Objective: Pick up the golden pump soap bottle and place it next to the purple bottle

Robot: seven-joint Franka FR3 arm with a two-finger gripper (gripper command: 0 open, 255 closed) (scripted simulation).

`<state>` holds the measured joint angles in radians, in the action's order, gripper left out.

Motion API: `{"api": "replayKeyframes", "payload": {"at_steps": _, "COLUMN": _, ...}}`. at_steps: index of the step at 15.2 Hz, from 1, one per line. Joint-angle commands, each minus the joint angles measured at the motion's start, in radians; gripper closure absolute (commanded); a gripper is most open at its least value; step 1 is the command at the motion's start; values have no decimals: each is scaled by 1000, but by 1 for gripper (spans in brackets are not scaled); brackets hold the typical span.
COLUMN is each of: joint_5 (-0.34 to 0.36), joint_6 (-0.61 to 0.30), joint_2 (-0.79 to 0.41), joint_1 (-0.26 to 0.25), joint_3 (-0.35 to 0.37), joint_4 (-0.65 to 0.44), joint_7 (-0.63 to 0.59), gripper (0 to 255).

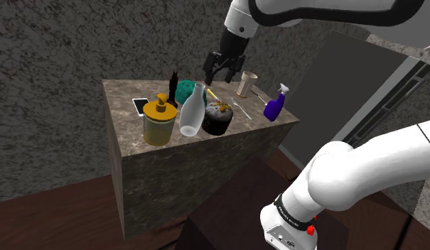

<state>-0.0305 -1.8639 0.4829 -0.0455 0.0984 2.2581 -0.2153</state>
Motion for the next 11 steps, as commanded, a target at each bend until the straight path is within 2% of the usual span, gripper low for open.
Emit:
{"api": "replayKeyframes", "payload": {"at_steps": 1, "joint_5": 0, "joint_6": -51, "joint_2": -62, "joint_1": -4, "joint_3": 19, "joint_4": -13, "joint_7": -20, "gripper": 0}}
{"api": "replayKeyframes", "payload": {"at_steps": 11, "joint_5": 54, "joint_6": -223, "joint_2": -419, "joint_1": -23, "joint_3": 94, "joint_4": -198, "joint_7": -131, "gripper": 0}}
